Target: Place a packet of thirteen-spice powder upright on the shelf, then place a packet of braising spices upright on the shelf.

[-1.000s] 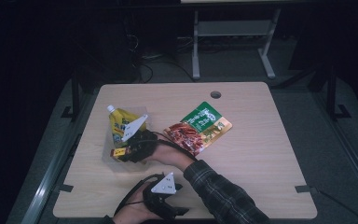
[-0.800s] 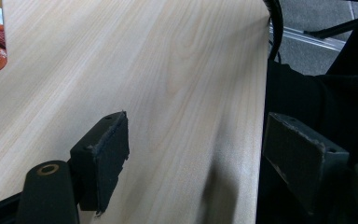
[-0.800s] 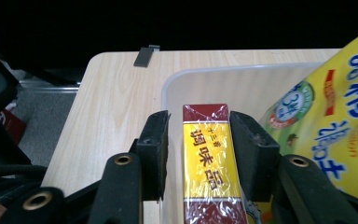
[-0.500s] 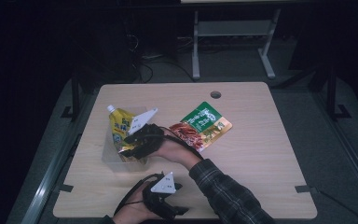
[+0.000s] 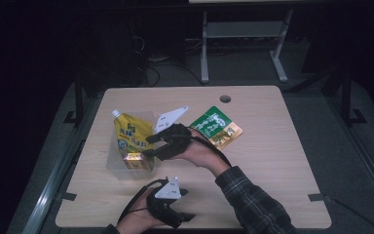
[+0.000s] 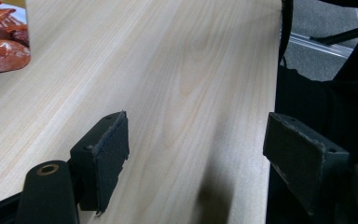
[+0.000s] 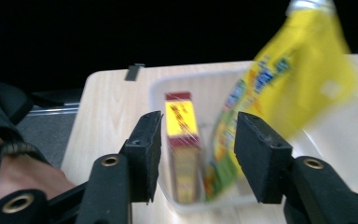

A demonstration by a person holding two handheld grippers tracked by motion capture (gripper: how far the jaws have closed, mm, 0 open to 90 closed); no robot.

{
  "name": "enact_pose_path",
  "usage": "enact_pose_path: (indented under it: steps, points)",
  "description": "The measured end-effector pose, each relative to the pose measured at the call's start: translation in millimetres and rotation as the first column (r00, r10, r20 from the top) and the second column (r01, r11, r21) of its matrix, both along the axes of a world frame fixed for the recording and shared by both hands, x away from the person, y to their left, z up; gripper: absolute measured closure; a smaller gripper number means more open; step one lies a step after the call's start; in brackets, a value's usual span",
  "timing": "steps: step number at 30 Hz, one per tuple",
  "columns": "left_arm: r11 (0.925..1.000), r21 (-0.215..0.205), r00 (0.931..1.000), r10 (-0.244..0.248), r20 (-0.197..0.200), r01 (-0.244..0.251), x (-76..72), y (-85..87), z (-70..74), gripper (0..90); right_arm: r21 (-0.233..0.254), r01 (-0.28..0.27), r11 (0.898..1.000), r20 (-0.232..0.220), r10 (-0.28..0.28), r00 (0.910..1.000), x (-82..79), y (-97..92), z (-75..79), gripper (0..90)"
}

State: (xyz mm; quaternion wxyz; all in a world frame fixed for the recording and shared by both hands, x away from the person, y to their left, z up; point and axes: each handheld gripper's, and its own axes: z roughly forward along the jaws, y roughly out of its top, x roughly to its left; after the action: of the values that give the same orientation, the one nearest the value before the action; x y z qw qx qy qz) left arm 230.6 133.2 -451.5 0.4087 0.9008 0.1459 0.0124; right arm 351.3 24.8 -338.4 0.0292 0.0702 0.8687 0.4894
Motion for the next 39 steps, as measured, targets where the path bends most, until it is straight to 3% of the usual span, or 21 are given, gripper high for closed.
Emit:
enact_pose_path:
  steps: [7,11,15,20,26,31,33,35,39]
  points:
    - [0.9999,0.004,0.9999,0.015,-0.008,-0.015,1.3,2.4,0.8,21.6,0.037,0.092,0.995,-0.014,-0.092,0.9957,12.4,-43.6,0.3,64.6]
    - [0.9998,0.001,0.9997,0.022,-0.014,-0.022,1.2,3.0,1.3,21.6,0.036,0.179,0.983,-0.023,-0.178,0.9838,26.6,-67.4,-2.2,75.0]
    - [0.9995,-0.013,0.9994,0.029,-0.019,-0.03,2.2,3.7,2.4,21.6,0.03,0.283,0.959,-0.049,-0.281,0.9584,46.0,-84.6,-9.5,83.5]
    - [0.9989,-0.025,0.999,0.039,-0.02,-0.04,3.1,5.1,3.4,21.6,-0.01,0.404,0.915,-0.054,-0.404,0.9132,74.4,-96.5,-28.8,88.8]
    - [0.9987,-0.027,0.9989,0.042,-0.019,-0.042,3.8,6.3,4.1,21.6,-0.076,0.499,0.863,-0.063,-0.504,0.8615,104.3,-95.1,-63.2,89.6]
    - [0.9987,-0.028,0.9989,0.041,-0.02,-0.042,4.1,6.3,4.1,21.7,-0.101,0.548,0.831,-0.066,-0.555,0.8293,124.2,-88.1,-96.9,89.6]
    - [0.9984,-0.033,0.9987,0.045,-0.022,-0.046,4.0,6.4,4.2,21.6,-0.106,0.557,0.823,-0.08,-0.566,0.8206,129.5,-84.7,-108.4,89.5]
    - [0.9983,-0.033,0.9987,0.047,-0.018,-0.048,4.5,6.9,4.5,21.7,-0.12,0.56,0.82,-0.08,-0.57,0.8176,132.8,-80.0,-117.6,89.7]
    - [0.9982,-0.034,0.9986,0.049,-0.017,-0.05,4.3,7.3,5.1,21.8,-0.124,0.551,0.825,-0.068,-0.561,0.8252,137.5,-71.8,-129.5,89.9]
